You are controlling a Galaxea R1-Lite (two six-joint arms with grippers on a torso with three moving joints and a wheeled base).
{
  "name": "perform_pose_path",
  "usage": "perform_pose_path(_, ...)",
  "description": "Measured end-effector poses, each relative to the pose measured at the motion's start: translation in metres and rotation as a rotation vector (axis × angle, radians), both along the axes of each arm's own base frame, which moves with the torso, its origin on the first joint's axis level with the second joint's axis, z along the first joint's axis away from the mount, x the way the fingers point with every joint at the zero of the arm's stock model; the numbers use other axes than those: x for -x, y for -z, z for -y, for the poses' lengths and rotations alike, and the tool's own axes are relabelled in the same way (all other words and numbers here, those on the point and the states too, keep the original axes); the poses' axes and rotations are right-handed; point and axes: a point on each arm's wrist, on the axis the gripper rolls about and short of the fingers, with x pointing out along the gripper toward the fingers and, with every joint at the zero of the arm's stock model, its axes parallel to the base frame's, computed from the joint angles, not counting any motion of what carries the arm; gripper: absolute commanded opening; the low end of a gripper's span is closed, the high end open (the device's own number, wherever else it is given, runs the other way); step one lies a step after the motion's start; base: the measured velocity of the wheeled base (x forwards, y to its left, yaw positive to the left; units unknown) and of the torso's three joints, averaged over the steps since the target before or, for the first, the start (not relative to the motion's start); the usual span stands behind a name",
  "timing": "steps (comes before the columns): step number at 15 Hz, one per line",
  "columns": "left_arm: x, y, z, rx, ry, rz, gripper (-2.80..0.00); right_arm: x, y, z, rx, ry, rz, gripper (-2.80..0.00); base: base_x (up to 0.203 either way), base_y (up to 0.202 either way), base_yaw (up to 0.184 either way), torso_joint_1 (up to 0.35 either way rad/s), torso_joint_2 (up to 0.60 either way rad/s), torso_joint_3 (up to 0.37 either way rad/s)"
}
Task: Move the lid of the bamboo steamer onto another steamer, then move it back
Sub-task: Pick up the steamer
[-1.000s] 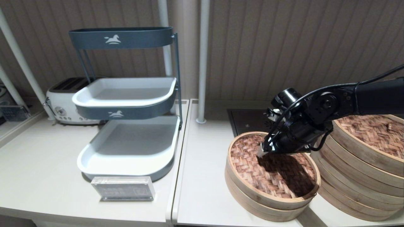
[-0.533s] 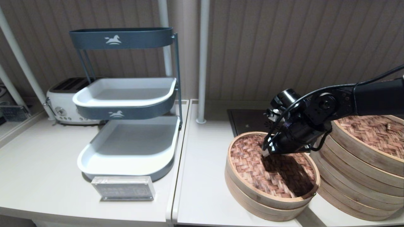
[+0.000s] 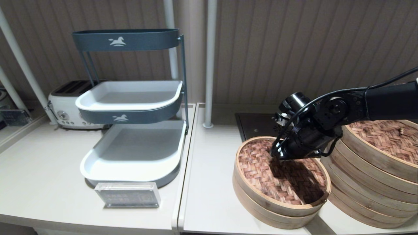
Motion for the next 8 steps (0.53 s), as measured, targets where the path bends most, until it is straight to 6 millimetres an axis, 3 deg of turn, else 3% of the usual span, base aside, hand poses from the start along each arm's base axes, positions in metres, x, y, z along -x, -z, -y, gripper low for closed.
perform_pose_path(4,0.0,0.0,0.0,0.0,-0.001,0.0,-2.8,0.001,-0.008,0.0,-0.001,0.0,0.023,-2.8,0.0,0.0,0.0,0.0,0.0,0.0)
perform_pose_path(8,0.0,0.0,0.0,0.0,0.0,0.0,-2.8,0.01,-0.033,0.0,-0.024,-0.005,0.095,-2.8,0.0,0.0,0.0,0.0,0.0,0.0)
